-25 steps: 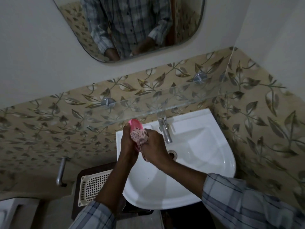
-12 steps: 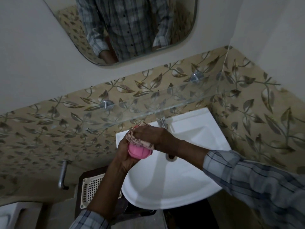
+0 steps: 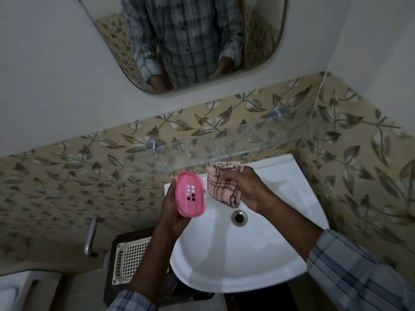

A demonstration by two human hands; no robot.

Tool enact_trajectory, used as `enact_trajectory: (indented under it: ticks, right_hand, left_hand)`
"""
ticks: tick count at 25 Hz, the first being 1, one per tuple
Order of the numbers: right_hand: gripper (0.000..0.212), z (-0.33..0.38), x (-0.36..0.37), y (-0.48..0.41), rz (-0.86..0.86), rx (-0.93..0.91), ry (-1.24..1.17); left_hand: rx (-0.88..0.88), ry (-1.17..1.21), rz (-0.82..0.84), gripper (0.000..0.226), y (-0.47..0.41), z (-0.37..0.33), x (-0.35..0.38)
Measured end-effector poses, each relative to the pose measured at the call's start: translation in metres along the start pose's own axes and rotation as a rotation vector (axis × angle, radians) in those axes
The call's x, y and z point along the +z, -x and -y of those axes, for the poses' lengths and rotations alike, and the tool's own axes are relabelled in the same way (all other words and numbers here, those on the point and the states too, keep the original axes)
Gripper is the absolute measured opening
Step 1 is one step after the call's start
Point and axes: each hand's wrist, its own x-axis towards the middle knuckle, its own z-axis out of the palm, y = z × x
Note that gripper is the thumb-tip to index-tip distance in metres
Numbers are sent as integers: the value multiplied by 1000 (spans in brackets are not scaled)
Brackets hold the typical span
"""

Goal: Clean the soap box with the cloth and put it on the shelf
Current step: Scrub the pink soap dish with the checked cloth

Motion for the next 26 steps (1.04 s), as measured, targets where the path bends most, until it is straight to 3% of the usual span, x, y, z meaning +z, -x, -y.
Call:
enact_trajectory:
  ticks: [4,7,9,11,12,14,17,19,21,22,24,26]
  right_hand:
    - [37,-3,-1,8,112,-389,128]
    - [43,-12,-3,10,306,-450,320]
    - [42,-16,-13,12,345,-621,799]
    - [58,-23,-15,17,298,-957,1372]
    - [69,-31,-11,22,245,-1036,1594]
    - [83,-45,3,32,193,-957,1761]
    - [85,-51,8,34,220,-826,1543]
    - [54,-44,-7,33,148,-720,1059]
    - [20,-44,-20,29,48,-320,408]
    - [15,-46,-25,25,-6,-123,100]
    - [25,-49,-36,20,-24,126,-332]
    - [30,-49,-40,22,40,222,-493]
  left_hand:
    - [-216,48,0,64,1,21,-7]
    - [-278,115,58,64,-2,30,-1]
    - [-223,157,96,65,-7,32,6]
    - [-191,167,135,72,-6,33,13]
    - [-184,160,118,74,-6,32,16]
    - [-165,117,58,71,-9,34,19]
    - [-120,28,-14,70,-12,31,27]
    - [-111,-67,-62,68,-12,24,30]
    - [-137,-51,-99,58,-9,14,27]
    - [-158,-16,-113,52,-7,9,23]
    - [-203,12,-118,48,-2,3,13]
    - [-231,-16,-125,50,0,5,6]
